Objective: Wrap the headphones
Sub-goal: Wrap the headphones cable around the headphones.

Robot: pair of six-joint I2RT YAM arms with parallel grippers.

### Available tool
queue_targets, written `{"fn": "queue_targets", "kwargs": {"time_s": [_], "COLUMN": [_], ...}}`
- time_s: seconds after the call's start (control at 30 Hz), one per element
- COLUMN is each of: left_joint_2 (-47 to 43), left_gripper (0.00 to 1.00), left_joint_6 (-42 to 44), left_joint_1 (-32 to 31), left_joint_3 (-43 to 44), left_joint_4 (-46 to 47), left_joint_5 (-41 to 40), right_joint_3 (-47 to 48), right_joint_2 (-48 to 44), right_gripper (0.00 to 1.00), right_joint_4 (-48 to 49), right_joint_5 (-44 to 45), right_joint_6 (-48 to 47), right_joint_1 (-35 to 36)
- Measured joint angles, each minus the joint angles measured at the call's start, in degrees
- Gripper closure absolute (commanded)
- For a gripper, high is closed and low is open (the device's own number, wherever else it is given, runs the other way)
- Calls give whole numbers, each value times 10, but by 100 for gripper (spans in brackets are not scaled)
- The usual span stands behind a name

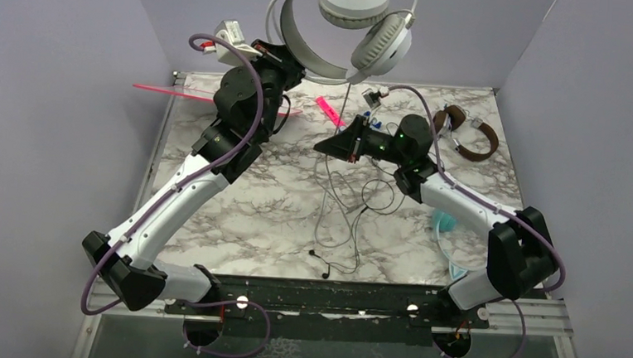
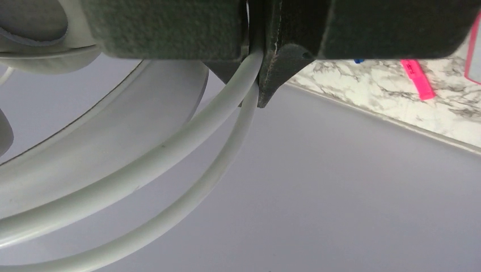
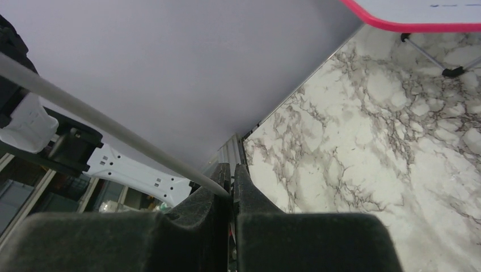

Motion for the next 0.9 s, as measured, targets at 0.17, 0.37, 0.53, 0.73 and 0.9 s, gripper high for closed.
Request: {"fn": "queue_targets", "kwargs": {"time_s": [0.17,0.37,0.53,0.73,0.9], "left_joint_2": [14,47,85,93,68], "left_gripper": [100,100,100,100,100], "left_joint_6": [22,104,227,422,549], "left_joint_1": [0,0,-1,-1,-7], "left_joint_3": [2,0,0,-75,-151], "left_joint_4": [2,48,100,201,244], "left_joint_5": [-72,-170,-214,-226,-220], "right_joint_3": [0,-9,4,65,160], "right_joint_2": [-2,-30,-86,-153,-160], "right_gripper": [94,94,97,99,99], "right_joint_4": [-3,-24,-125,-306,-499], "right_joint_5": [13,24,45,73,123], "right_joint_6": [-3,-5,-31,-82,-147], "right_joint_1": [35,68,85,85,85]}}
